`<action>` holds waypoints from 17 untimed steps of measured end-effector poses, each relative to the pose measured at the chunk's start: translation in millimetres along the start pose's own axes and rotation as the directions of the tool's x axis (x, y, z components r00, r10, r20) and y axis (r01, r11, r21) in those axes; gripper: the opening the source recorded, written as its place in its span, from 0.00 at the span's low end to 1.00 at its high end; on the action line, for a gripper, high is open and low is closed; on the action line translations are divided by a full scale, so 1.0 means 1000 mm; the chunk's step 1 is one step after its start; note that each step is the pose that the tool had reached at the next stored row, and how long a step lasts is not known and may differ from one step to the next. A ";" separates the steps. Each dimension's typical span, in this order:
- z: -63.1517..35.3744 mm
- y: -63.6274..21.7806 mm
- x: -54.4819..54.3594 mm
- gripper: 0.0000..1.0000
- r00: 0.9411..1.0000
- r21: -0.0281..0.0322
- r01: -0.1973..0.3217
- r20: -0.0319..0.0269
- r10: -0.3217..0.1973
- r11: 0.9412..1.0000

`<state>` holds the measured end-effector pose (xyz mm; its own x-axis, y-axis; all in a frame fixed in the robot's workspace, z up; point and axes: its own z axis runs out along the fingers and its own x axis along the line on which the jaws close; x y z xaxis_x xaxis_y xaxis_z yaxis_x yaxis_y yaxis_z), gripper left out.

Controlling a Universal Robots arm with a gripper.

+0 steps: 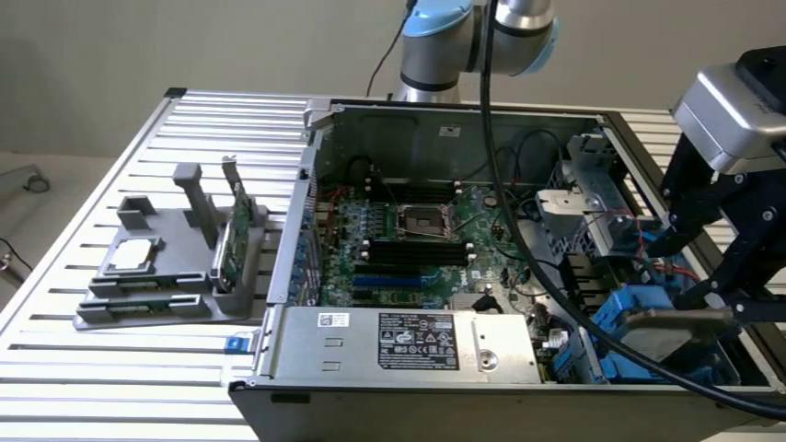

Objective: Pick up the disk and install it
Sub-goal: 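Insert the disk into the insertion slot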

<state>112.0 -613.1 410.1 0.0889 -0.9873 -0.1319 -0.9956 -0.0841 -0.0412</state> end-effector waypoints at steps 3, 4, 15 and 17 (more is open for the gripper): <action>-0.0001 0.0001 0.000 0.56 1.000 0.000 0.000 0.002 0.000 1.000; -0.0002 0.0001 0.000 0.56 1.000 0.000 0.000 0.003 0.000 1.000; 0.0059 0.0002 0.001 0.41 1.000 0.001 0.004 0.013 -0.004 1.000; 0.0092 -0.0001 0.001 0.35 1.000 0.000 0.006 0.014 -0.006 1.000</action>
<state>112.5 -613.1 400.8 0.0952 -0.9848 -0.1452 -0.9950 -0.0900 -0.0423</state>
